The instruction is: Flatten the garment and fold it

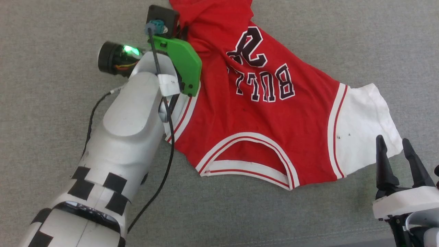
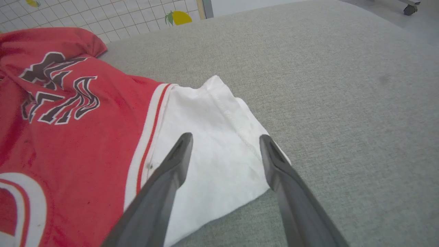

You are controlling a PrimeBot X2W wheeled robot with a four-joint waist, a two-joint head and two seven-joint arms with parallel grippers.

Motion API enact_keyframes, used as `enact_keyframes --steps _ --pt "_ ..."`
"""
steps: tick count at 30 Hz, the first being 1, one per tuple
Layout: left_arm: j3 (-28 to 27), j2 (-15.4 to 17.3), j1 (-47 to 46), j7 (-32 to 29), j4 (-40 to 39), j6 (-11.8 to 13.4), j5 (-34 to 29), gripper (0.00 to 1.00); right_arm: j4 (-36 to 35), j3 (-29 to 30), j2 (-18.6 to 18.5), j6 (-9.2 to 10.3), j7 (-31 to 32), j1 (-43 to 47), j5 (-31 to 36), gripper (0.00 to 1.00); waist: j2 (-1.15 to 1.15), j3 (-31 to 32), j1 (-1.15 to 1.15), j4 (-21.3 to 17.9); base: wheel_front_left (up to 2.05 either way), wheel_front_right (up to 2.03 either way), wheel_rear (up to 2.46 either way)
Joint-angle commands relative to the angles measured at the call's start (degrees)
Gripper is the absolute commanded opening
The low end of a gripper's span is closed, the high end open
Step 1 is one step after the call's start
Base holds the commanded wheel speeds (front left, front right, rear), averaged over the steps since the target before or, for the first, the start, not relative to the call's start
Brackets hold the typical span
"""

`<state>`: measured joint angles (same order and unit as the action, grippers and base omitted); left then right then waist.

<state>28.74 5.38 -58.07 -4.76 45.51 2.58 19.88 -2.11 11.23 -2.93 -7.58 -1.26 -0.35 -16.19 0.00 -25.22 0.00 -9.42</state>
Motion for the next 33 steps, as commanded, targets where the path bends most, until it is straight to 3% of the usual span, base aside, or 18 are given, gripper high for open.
enact_keyframes --steps 1,12,16,20,26,30,33 --pt "-0.2 -0.2 0.7 0.9 0.7 0.1 0.7 1.0 -0.3 0.2 0.0 0.09 0.1 -1.1 0.2 1.0 0.0 -0.8 0.0 0.0 0.0 0.0 0.0" --pt "-0.1 -1.7 -1.2 9.2 -1.2 -4.0 3.9 1.0 -1.8 1.3 0.0 0.09 1.6 -0.3 2.1 1.0 0.0 4.6 0.0 5.3 0.0 0.0 0.0" --pt "-1.2 0.4 1.8 12.3 -6.1 -4.6 4.9 1.0 -2.6 2.0 0.0 0.09 2.5 1.1 2.3 1.0 0.0 8.4 0.0 7.1 0.0 0.0 0.0" --pt "-1.9 4.5 9.2 14.7 -13.8 -3.8 5.0 1.0 -3.1 2.2 0.0 0.09 3.2 2.9 2.1 1.0 0.0 11.7 0.0 8.2 0.0 0.0 0.0" --pt "-2.7 9.7 26.4 17.6 -29.1 1.5 3.8 1.0 -3.5 2.6 0.0 0.09 3.6 5.6 1.2 1.0 0.0 14.7 0.0 9.8 0.0 0.0 0.0" --pt "-3.6 10.0 38.5 18.9 -37.2 6.1 3.7 1.0 -3.7 2.6 0.0 0.09 3.6 6.4 0.7 1.0 0.0 15.4 0.0 10.5 0.0 0.0 0.0" --pt "-5.0 8.2 47.6 19.6 -42.2 9.6 3.9 1.0 -3.7 2.2 0.0 0.09 3.4 6.5 0.3 1.0 0.0 15.5 0.0 10.6 0.0 0.0 0.0"
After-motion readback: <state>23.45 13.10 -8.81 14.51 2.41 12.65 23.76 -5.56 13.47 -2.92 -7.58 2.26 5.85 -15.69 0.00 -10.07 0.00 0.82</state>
